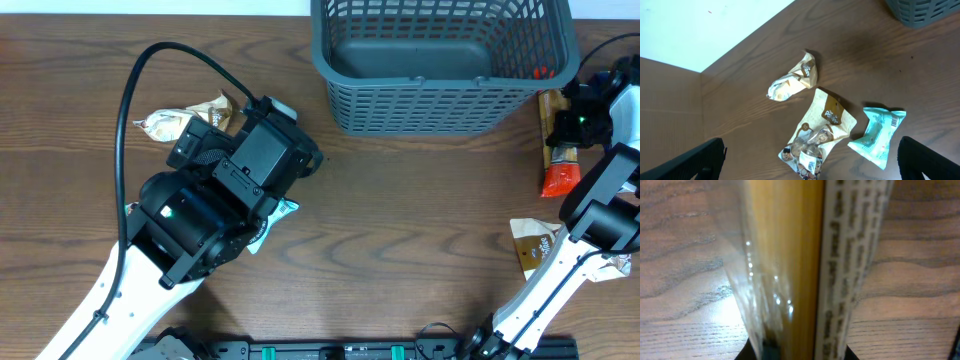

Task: Pack container
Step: 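Lift the spaghetti package and carry it into the grey basket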

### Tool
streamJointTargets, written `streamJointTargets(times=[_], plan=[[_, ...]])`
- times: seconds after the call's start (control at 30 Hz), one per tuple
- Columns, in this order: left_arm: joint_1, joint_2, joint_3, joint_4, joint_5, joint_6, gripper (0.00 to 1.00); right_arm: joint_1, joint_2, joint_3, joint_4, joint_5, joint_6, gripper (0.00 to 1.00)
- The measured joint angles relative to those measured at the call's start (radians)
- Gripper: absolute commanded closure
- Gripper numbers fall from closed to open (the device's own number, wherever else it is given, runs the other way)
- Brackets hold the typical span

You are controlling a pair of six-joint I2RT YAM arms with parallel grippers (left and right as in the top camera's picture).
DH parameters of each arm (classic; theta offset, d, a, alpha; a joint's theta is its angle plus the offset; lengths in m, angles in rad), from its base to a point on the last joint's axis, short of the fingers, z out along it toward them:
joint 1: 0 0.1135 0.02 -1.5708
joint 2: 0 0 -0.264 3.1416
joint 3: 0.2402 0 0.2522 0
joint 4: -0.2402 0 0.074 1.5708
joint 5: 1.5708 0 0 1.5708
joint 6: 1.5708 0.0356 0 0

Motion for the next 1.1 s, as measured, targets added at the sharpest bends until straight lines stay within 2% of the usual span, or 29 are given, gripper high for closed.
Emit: streamJointTargets(times=[0.1, 0.27, 0.53, 0.77, 1.1], plan=[[0.000, 0.000, 0.000, 0.000, 0.000, 0.000, 0.01, 0.000, 0.009, 0.023, -0.022, -0.005, 0.034, 0.99], [0.000, 0.000, 0.000, -0.001, 0.000, 0.000, 0.01, 0.000, 0.071, 0.176, -0.149, -0.022, 0.094, 0.99], [0.000, 0.000, 0.000, -0.003, 0.000, 0.000, 0.01, 0.000, 0.109, 0.695, -0.377, -0.039, 0.140, 0.98], [0.000, 0.000, 0.000, -0.003, 0.001, 0.000, 0.01, 0.000, 0.077, 1.033, -0.473, -0.056, 0.171, 0.99], [0.000, 0.000, 0.000, -0.004, 0.001, 0.000, 0.01, 0.046, -0.164, 1.077, -0.397, -0.129, 0.190, 0.99]])
